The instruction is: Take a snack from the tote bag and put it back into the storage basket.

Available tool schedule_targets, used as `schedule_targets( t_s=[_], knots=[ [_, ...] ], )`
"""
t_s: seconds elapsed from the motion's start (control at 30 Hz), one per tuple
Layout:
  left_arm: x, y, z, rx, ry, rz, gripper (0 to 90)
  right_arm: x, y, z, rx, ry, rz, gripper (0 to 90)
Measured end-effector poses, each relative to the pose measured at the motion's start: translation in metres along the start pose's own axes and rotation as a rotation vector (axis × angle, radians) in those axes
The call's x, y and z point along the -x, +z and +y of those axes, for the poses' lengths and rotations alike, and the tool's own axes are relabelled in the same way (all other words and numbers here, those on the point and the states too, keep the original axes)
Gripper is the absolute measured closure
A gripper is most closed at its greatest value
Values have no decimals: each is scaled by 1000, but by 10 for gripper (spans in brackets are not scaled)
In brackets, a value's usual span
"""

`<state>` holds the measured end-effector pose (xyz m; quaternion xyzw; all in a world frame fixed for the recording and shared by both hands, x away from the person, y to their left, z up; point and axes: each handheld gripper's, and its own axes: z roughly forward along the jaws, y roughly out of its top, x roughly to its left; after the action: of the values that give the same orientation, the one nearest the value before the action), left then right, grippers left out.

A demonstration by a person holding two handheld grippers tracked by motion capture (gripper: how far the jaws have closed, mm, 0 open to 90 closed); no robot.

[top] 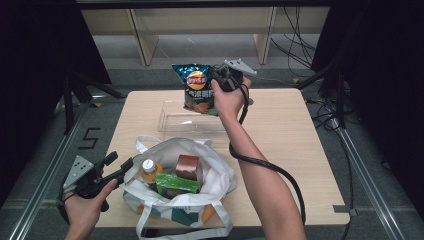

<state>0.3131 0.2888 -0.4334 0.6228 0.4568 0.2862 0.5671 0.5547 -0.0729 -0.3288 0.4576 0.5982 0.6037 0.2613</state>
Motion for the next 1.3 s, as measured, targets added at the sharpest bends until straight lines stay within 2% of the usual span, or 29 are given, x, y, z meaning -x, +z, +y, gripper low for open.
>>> schedule_targets(
  t_s=[0.1,0.2,0.23,0.33,0.37,0.43,0.47,0.6,0.7,1.0,1.03,1.07,1.23,1.3],
  knots=[
    [0,0,0,2,-1,1,340,-1,1,0,-8,31,-1,900],
    [-1,0,0,2,-1,1,339,-1,3,-1,-1,14,3,900],
    [-1,0,0,0,-3,1,339,-2,3,-1,-6,29,4,900],
    [0,0,0,1,-2,-1,339,-3,4,-2,-6,20,10,900],
    [0,0,0,1,1,-2,339,-2,5,-2,-5,0,8,900],
    [0,0,0,1,-1,-2,339,-3,5,-3,1,16,10,900],
    [0,0,0,1,-1,-2,339,-3,5,-3,-12,23,4,900],
    [0,0,0,-2,0,0,339,-2,5,-4,-16,21,2,900],
    [0,0,0,-3,0,-2,339,1,7,-7,-22,9,-5,900],
    [1,0,-1,-1,0,-3,338,6,9,-17,-33,33,-29,897],
    [0,0,-1,4,3,-6,339,9,10,-19,-39,13,-34,896],
    [0,0,0,4,3,-6,339,8,10,-20,-48,27,-38,896],
    [1,1,-1,11,0,-12,338,12,12,-27,-62,28,-45,893],
    [1,1,-1,12,-1,-12,338,15,13,-29,-71,13,-49,888]
  ],
)
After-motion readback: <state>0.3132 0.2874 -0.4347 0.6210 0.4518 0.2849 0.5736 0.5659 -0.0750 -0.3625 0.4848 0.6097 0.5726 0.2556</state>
